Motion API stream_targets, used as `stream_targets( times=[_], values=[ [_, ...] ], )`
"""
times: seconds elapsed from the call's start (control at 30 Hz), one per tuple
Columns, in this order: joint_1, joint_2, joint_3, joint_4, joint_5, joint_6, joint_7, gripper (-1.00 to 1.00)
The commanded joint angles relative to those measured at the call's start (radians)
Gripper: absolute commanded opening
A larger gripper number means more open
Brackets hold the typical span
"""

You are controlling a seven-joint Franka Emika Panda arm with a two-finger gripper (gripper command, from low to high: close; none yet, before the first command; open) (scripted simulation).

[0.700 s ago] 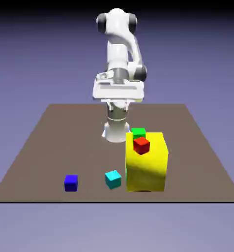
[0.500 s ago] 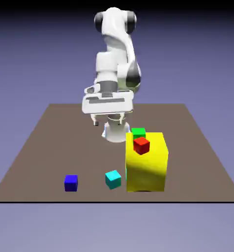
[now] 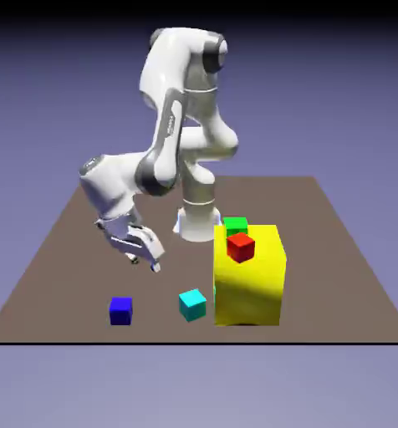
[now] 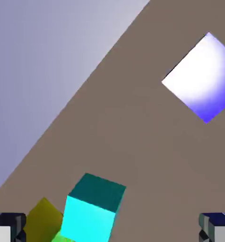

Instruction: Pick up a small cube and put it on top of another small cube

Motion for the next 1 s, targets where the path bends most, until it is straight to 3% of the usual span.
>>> stream_targets(
  times=[0.0, 0.77, 0.93, 0.97],
  values=[
    [0.001, 0.036, -0.022, 0.024, 0.028, -0.041, 0.005, 0.00],
    [0.019, 0.870, -0.517, 0.575, 0.665, -0.977, 0.114, 0.00],
    [0.090, 0.928, -0.478, 0.514, 0.749, -0.926, 0.091, 0.00],
    [0.090, 0.928, -0.478, 0.514, 0.749, -0.926, 0.091, -1.00]
  ],
)
